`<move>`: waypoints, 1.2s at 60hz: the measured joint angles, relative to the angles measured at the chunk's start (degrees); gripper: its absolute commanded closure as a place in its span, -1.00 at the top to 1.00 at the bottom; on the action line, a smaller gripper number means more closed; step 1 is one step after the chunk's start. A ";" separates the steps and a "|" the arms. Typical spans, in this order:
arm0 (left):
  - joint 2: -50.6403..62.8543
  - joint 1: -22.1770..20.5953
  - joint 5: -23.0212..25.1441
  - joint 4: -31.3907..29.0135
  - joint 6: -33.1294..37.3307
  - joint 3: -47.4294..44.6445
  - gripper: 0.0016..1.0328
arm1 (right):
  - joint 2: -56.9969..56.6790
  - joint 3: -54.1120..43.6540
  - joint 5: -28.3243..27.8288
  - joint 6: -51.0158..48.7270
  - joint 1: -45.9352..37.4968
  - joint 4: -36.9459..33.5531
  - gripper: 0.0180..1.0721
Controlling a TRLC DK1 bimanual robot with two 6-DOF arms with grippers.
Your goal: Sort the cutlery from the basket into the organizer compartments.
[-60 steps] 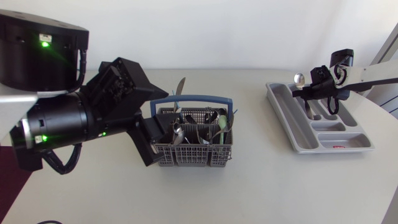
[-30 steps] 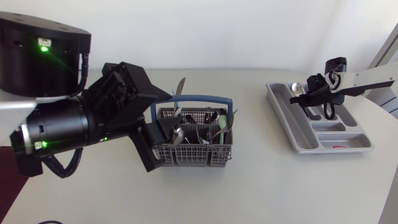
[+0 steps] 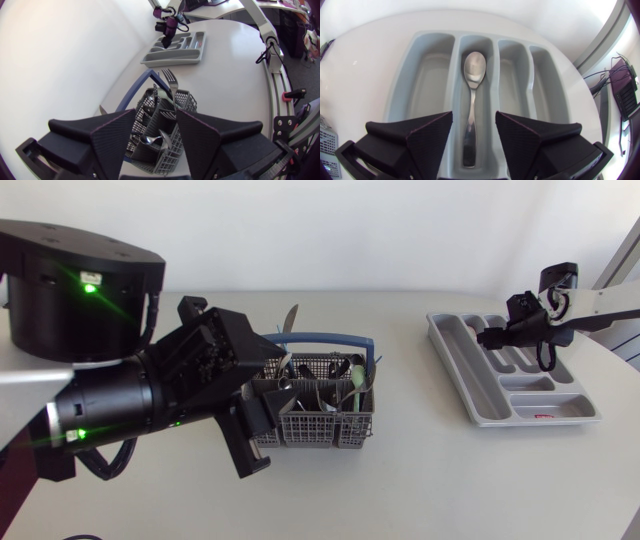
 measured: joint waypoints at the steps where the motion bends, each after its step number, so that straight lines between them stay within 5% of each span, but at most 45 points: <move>1: 0.24 -0.02 0.00 -0.46 -0.13 0.22 0.11 | -1.05 -0.76 0.00 0.00 0.07 0.24 0.44; 33: 9.62 -2.89 -2.14 -9.44 -4.09 10.34 0.16 | -37.86 -29.64 -5.35 -3.23 6.86 -1.16 0.44; 52: 12.57 -2.78 -2.16 -11.65 -7.52 12.20 0.16 | -54.53 -34.60 -5.81 -1.81 18.49 -13.18 0.44; 72: 12.39 -1.27 -2.16 -11.80 -7.96 12.50 0.16 | -58.45 -34.88 -3.93 6.69 33.40 -19.65 0.43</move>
